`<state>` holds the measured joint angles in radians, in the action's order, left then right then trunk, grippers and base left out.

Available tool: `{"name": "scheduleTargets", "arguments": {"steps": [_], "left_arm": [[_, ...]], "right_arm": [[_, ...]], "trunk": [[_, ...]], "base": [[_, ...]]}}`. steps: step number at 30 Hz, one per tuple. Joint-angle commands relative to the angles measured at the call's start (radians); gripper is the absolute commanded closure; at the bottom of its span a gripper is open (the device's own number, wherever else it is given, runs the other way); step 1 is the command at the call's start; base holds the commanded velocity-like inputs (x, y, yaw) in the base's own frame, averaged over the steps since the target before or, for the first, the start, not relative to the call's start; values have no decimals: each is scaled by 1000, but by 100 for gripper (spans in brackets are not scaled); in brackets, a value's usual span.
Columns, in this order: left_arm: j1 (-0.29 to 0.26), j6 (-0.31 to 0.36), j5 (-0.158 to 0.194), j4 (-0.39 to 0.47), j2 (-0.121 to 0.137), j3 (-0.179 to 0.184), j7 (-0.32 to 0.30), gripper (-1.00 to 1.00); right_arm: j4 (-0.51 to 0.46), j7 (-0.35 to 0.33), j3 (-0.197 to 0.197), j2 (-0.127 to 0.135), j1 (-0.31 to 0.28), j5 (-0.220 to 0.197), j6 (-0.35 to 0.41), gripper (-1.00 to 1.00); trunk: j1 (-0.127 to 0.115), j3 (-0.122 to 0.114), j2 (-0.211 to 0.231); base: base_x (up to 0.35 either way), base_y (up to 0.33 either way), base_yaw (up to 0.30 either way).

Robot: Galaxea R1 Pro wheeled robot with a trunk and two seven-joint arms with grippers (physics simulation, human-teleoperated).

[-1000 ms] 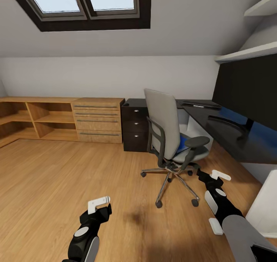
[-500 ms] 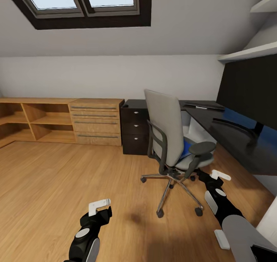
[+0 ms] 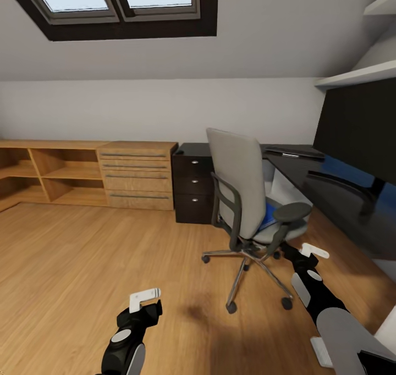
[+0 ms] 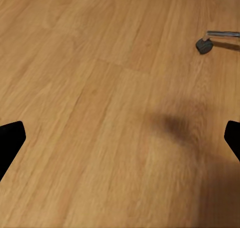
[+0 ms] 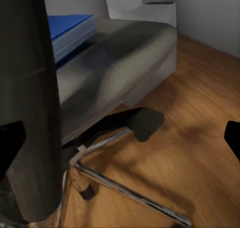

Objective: In the bedroom, organize the workspace by keeping the computer under the desk, ensuring the monitor is on the desk, placing the keyboard on the desk next to the monitor, placing the mouse on the desk next to the keyboard, moving the folder from the swivel chair onto the desk next to the mouse, stacking the notebook on top of the folder with the pen on top of the notebook, and positioning the swivel chair next to the desk.

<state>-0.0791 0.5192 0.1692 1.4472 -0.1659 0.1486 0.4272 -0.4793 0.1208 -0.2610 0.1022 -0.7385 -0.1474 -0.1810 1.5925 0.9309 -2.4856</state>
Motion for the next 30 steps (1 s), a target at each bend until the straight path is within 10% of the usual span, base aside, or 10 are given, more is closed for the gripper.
{"name": "scheduleTargets", "arguments": {"steps": [1, 30], "left_arm": [[-1, 2, 10, 1, 0, 2, 10, -100], [-1, 1, 10, 1, 0, 3, 10, -100]], "right_arm": [[1, 0, 2, 0, 0, -10, -5, -100], [5, 0, 2, -1, 0, -12, -5, -100]], "trunk": [[0, 1, 0], [0, -9, 0]], "base": [[8, 0, 142], [-75, 12, 250]]}}
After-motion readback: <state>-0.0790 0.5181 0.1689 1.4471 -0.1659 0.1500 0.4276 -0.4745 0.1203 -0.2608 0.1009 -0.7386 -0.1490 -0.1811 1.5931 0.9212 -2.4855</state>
